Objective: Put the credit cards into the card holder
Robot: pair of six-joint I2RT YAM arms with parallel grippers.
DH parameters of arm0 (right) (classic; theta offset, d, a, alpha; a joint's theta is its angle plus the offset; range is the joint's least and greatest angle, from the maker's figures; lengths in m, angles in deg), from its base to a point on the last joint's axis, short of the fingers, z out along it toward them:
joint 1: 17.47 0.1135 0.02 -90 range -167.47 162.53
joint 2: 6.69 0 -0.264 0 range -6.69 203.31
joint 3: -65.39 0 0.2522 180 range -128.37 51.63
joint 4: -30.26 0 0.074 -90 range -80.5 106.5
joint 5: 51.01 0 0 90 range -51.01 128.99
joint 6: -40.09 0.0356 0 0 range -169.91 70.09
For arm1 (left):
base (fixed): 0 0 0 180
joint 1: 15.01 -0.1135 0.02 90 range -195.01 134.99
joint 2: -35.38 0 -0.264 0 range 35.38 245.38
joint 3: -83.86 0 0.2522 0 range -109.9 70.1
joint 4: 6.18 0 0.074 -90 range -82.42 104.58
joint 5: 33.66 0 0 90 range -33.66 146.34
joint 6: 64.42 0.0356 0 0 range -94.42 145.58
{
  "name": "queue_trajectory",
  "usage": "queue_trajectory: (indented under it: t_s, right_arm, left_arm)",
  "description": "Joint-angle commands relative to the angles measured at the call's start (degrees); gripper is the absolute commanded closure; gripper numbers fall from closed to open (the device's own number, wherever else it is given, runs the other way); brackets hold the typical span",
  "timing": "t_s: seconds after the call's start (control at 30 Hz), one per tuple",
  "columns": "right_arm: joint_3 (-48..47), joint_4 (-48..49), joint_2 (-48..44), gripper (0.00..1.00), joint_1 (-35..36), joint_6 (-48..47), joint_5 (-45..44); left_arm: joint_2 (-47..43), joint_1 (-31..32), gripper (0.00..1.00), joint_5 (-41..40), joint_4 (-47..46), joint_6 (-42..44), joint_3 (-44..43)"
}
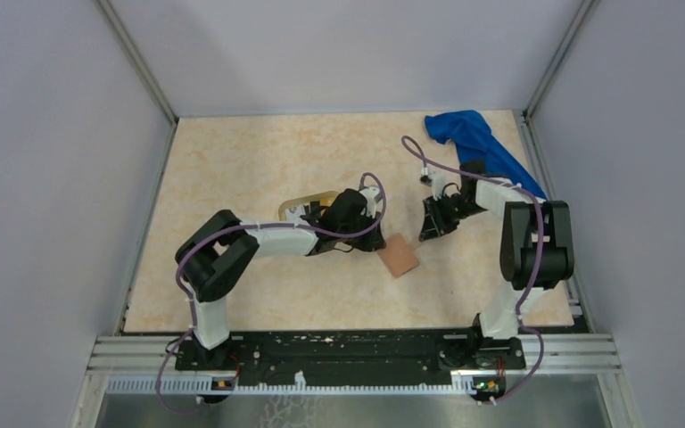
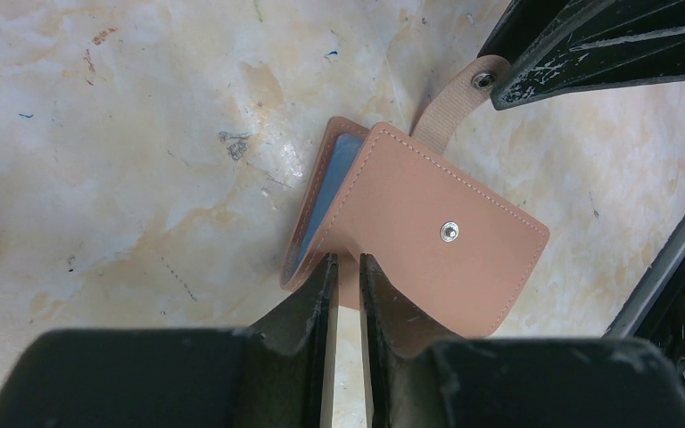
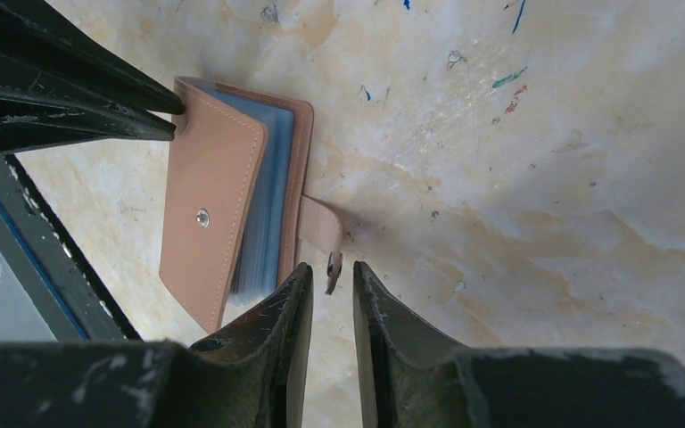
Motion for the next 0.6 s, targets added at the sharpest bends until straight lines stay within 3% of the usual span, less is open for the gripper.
queue_trajectory:
  t_s: [0.0,0.57]
  right_arm:
    - [-2.45,0.81,-1.74,0.76,-0.14,1.0,1.73]
    - [-1.98,1.53,-3.34,0.81,-0.78,1.97,2.24]
  left_arm:
    - [1.16,0.06,0.8,1.68,1.85,-0.02,0.06]
    - [1.38,0.06,0.8,1.74,1.94,0.15,-0.03]
